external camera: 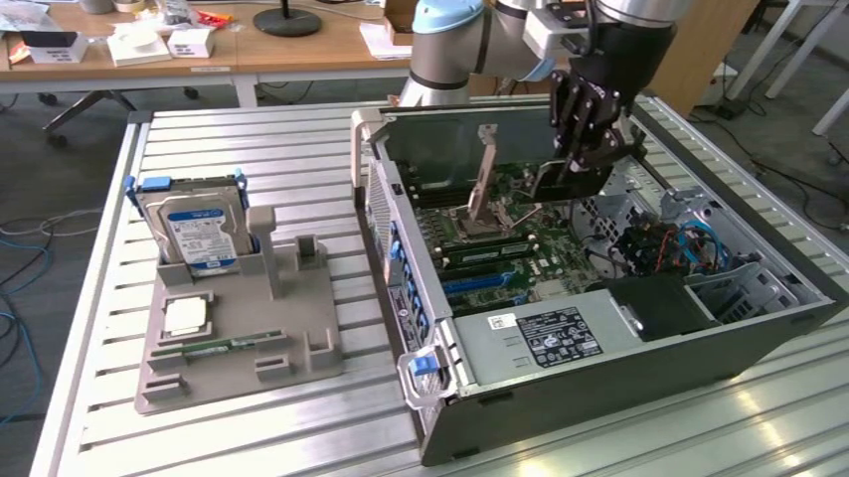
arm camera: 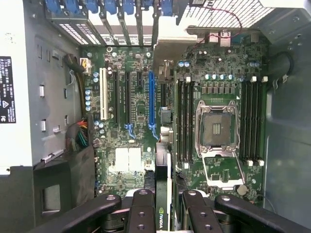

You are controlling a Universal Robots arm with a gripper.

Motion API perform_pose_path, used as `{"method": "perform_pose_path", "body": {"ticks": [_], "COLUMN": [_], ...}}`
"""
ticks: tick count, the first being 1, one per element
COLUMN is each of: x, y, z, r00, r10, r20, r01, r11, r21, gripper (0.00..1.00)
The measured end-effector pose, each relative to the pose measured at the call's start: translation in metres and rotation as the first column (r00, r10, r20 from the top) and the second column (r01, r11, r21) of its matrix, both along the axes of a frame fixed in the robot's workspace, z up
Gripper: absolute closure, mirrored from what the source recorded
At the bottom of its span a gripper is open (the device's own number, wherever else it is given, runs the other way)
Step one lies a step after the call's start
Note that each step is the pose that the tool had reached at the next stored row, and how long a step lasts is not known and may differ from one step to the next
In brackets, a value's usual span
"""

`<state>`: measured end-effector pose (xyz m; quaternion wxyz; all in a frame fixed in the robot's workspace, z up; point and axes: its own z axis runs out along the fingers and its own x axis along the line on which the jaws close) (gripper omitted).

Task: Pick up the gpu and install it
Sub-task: 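Insert the gpu into the slot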

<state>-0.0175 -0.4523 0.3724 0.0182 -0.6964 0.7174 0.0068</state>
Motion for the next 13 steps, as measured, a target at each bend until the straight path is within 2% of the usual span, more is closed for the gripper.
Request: {"method": "perform_pose_path", "body": {"ticks": [7, 13], "x": [0.0000, 0.0000], "y": [0.0000, 0.0000], "z": [-0.0080, -0.0108], "r00": [1.0000, 1.0000], "r10": [0.000, 0.000], "r20": [0.0000, -0.0001], "r01": [0.000, 0.000], "r11": [1.0000, 1.0000], "r21": [0.0000, -0.0008], "gripper": [0.73, 0.73]}}
